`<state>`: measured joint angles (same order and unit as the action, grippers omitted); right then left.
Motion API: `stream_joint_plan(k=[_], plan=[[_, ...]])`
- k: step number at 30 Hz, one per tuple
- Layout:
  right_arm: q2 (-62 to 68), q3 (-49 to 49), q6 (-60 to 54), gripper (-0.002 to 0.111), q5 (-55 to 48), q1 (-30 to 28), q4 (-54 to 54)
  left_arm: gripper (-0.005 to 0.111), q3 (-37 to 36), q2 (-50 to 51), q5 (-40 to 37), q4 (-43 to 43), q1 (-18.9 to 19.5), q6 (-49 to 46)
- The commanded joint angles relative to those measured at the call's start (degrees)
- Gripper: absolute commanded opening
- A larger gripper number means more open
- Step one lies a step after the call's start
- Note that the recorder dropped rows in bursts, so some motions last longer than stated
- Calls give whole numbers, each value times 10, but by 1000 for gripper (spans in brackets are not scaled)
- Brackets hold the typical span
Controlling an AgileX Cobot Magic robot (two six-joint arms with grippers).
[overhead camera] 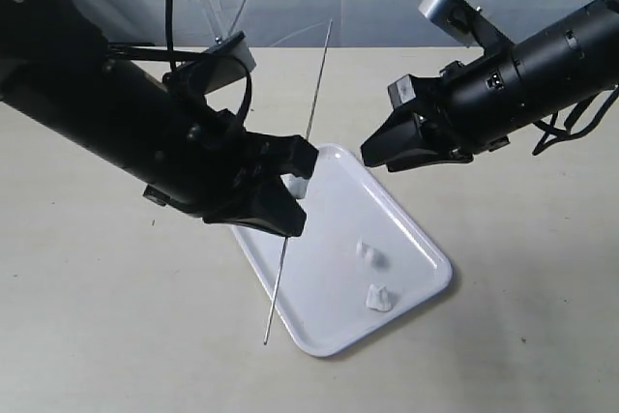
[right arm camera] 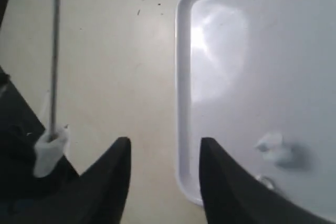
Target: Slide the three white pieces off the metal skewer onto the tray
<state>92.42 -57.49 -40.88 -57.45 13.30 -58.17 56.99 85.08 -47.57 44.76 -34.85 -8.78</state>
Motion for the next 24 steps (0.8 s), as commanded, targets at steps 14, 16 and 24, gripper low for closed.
stream_joint_plan(k=[14,16,24], plan=[[0,-3,-9,34,-41,40,-105,0,20,39,43,29,-1,10],[0,-3,-9,37,-34,47,-107,0,21,39,43,32,-1,10],[1,-3,-9,37,-18,61,-112,0,24,39,43,45,-1,10]])
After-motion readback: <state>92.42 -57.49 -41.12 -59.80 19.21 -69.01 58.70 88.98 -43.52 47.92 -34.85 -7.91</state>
